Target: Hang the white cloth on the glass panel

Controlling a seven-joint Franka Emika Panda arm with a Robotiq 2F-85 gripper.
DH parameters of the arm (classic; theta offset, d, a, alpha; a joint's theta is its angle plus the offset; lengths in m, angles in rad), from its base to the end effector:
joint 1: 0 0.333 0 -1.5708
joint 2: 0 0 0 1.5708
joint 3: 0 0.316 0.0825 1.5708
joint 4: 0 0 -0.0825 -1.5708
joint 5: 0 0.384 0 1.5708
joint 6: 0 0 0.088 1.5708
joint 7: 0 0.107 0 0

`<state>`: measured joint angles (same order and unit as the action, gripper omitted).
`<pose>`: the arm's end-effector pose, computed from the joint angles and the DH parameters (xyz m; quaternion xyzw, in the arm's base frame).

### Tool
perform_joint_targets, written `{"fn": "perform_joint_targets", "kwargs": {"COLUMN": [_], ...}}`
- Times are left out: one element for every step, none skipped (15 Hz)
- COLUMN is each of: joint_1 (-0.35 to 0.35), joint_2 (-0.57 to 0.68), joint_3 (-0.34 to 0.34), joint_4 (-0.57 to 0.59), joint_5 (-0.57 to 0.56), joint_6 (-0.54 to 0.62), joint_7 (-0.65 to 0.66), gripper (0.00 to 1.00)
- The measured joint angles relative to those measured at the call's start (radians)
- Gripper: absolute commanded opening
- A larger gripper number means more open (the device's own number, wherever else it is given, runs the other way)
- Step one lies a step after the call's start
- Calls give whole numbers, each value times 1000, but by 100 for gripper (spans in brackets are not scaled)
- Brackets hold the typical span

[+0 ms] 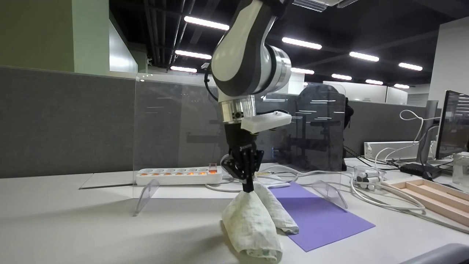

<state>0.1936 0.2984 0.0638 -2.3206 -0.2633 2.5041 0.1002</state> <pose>0.4924 0.1326 0.2031 0.9789 0.1863 -0.0437 0.0715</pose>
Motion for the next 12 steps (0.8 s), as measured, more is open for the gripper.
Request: {"fn": "perform_joint_targets", "kwargs": {"joint_1": [4, 7, 10, 12, 16, 21, 28, 36, 46, 56, 65, 73], "joint_2": [0, 2, 6, 13, 19, 27, 36, 44, 53, 63, 74, 86], "joint_3": [1, 1, -4, -13, -24, -38, -54, -70, -86, -101, -113, -123], "joint_4": [0, -1, -1, -1, -1, -1, -1, -1, -1, -1, -1, 0], "joint_5": [2, 1, -5, -18, -38, -59, -82, -107, -133, -155, -172, -181], "joint_6": [-2, -2, -1, 1, 7, 15, 22, 29, 34, 36, 37, 38], "joint_7": [5, 18, 42, 74, 111, 150, 189, 225, 260, 292, 318, 340], "gripper": [45, 52, 60, 66, 72, 80, 86, 94, 98, 100, 64, 68]}}
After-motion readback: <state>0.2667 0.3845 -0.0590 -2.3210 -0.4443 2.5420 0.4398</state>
